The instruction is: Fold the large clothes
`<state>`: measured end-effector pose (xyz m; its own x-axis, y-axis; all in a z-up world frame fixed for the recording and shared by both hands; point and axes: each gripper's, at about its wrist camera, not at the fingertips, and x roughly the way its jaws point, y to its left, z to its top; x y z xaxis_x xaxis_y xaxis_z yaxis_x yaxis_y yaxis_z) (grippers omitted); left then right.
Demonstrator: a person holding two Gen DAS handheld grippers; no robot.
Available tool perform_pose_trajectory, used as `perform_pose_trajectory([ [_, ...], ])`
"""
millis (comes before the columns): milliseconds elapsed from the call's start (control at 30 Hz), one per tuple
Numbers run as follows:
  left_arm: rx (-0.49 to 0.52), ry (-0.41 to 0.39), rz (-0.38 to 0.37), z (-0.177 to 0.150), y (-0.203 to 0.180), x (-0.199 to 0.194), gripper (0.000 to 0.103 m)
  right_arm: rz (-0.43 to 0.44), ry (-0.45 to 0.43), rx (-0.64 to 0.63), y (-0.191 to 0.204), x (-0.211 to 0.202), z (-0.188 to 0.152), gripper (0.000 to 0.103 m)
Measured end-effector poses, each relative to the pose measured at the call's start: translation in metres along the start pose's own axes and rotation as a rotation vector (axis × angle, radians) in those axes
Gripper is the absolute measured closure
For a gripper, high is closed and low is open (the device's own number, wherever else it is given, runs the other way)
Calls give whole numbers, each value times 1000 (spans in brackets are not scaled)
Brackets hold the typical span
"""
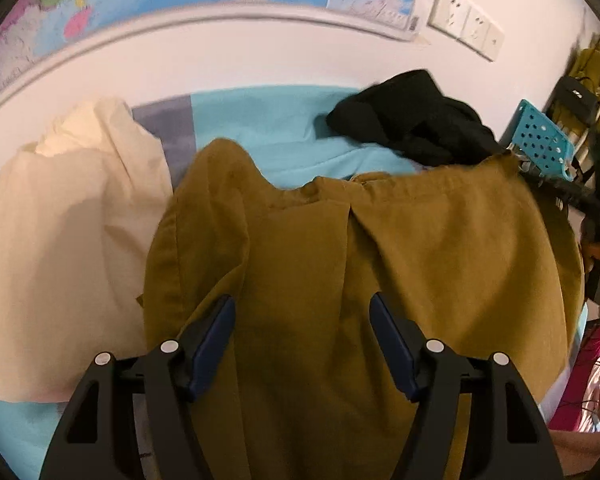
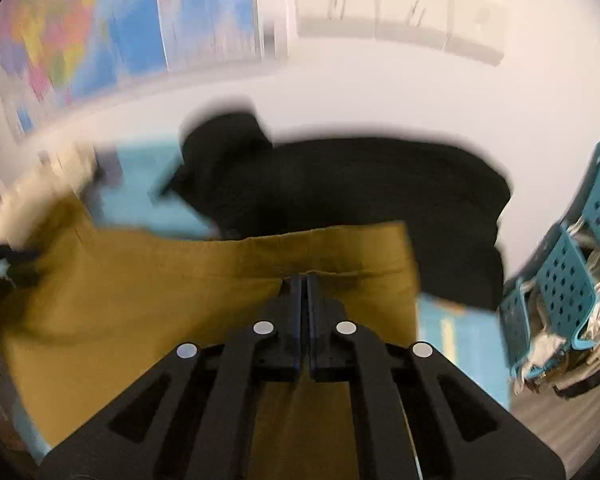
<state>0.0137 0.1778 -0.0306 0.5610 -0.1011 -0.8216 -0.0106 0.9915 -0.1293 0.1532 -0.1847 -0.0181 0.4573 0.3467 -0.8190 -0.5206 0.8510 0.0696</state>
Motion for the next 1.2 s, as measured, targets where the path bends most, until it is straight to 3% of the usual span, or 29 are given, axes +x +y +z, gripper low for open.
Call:
perform_pose_trajectory([
  [67,-1,17,14,2,1,5,36,11,40,20,-5,14,-4,86],
  [133,-1,22,16,3,2,5,36,6,14,61,-14,8,-5,74],
  [167,-4,23,13,3,3,5,36,3,-22,84,-19,-2,-5,63],
  [233,-10,22,4,4,5,4,36,29,-64,95,-19,-19,-7,61],
  [333,-3,-6,-18,4,7,-2,36,138,-122,68,-5,-52,-17,58],
  [400,2,-5,-12,4,8,-1,36,191,-129,0,14,-63,-26,52],
  [467,-9,16,-14,5,14,8,36,189,-94,-47,25,-55,-35,47],
  [533,-11,25,-19,4,18,16,36,144,1,-33,17,-30,-44,47],
  [600,-30,18,-34,4,22,20,36,201,53,61,-1,-10,-53,47],
  [700,-35,-8,3,1,20,11,43,217,4,108,-9,-24,-55,47],
  [867,-29,-110,35,-16,17,-31,37,270,-116,94,8,-83,-71,43],
  [967,-25,-147,-3,-39,17,-55,37,327,-172,61,25,-114,-86,43],
  [1033,-6,-148,4,-52,16,-58,35,348,-172,16,37,-122,-96,44],
  [1133,-41,-104,34,-71,26,-45,35,276,-89,-6,42,-101,-111,45],
  [1200,-94,-76,29,-79,38,-35,29,225,-61,33,33,-87,-120,57],
])
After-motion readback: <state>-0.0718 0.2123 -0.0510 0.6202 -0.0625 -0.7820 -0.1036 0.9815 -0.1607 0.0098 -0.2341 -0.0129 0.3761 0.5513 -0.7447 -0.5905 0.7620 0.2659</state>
